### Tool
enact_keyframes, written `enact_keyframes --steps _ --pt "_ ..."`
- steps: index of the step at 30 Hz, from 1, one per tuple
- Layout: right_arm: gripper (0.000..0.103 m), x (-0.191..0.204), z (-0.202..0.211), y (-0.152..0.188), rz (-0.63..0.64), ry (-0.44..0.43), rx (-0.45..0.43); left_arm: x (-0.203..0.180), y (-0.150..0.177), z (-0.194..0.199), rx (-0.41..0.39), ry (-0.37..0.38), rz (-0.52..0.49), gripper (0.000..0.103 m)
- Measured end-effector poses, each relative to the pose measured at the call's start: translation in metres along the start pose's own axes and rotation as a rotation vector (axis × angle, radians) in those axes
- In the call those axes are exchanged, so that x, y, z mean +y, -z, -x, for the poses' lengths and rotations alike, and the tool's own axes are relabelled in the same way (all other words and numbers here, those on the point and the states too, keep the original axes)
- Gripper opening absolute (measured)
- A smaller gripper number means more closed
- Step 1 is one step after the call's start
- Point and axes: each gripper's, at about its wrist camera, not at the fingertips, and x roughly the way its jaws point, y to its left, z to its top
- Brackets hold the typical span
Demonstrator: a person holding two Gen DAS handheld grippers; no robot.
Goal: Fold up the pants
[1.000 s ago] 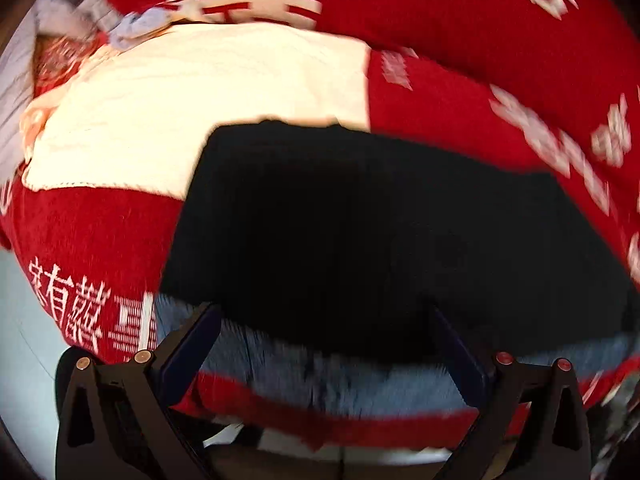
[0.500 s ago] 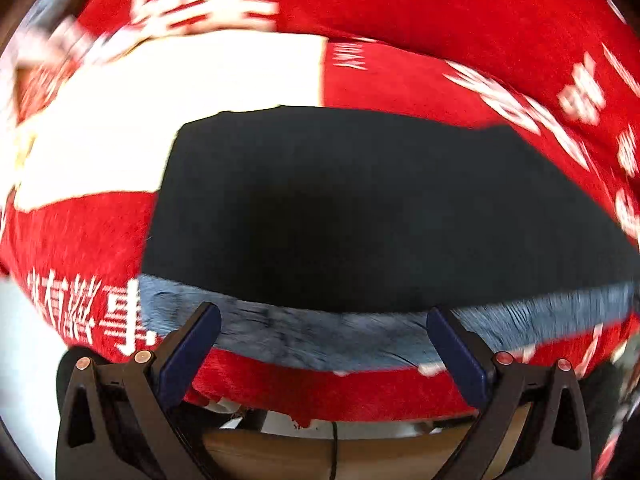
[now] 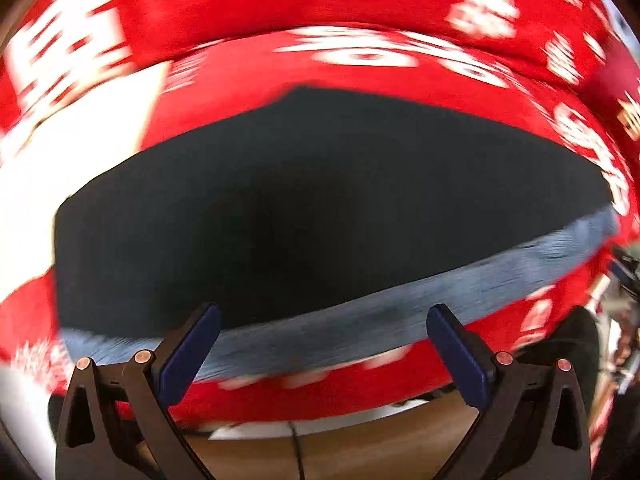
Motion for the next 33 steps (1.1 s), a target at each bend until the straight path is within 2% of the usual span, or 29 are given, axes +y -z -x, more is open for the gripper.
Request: enact_keyframes --steps 4,9,10,11,13,17,21,24,26,30,31,33 --pt "0.103 0.003 -0.018 -0.003 0.010 -0.041 -0.024 -0.088 -0.036 -0.025 0.068 0.075 -0.074 0.103" --pt "0.103 0.003 -0.019 -0.021 0.015 -0.088 -0.114 -0.165 -0.068 -0.054 0.064 0.018 -0.127 0.103" --pt "0.103 0.002 -0.021 -0.028 0.014 -0.098 -0.127 -0.172 -0.072 -0.060 0.071 -0.003 -0.125 0.103" --pt "0.103 0.001 -0.023 -0.033 0.016 -0.105 -0.139 -0.180 -0.077 -0.067 0.068 -0.058 -0.118 0.103" --pt "0.103 -0.002 -0.025 -0.041 0.024 -0.109 -0.153 -0.185 -0.083 -0.066 0.028 -0.085 -0.081 0.103" --pt "0.103 -0.007 -0.023 -0.043 0.031 -0.134 -0.152 -0.189 -0.091 -0.071 0.024 -0.097 -0.007 0.103" --pt "0.103 -0.026 -0.012 -0.019 0.014 -0.191 -0.151 -0.194 -0.092 -0.077 -0.019 -0.100 -0.020 0.103" --pt "0.103 -0.029 -0.012 -0.011 0.022 -0.199 -0.180 -0.199 -0.093 -0.079 -0.025 -0.107 -0.013 0.103" --pt "0.103 -0.024 -0.014 -0.016 0.032 -0.179 -0.202 -0.200 -0.093 -0.078 -0.023 -0.107 -0.011 0.103" --pt "0.103 -0.013 -0.032 -0.051 0.056 -0.183 -0.228 -0.198 -0.096 -0.080 -0.023 -0.105 -0.011 0.103" --pt "0.098 -0.010 -0.035 -0.057 0.063 -0.190 -0.225 -0.198 -0.095 -0.080 -0.022 -0.105 -0.011 0.103" --pt "0.064 -0.005 -0.040 -0.068 0.075 -0.164 -0.207 -0.198 -0.096 -0.081 -0.023 -0.107 -0.010 0.103"
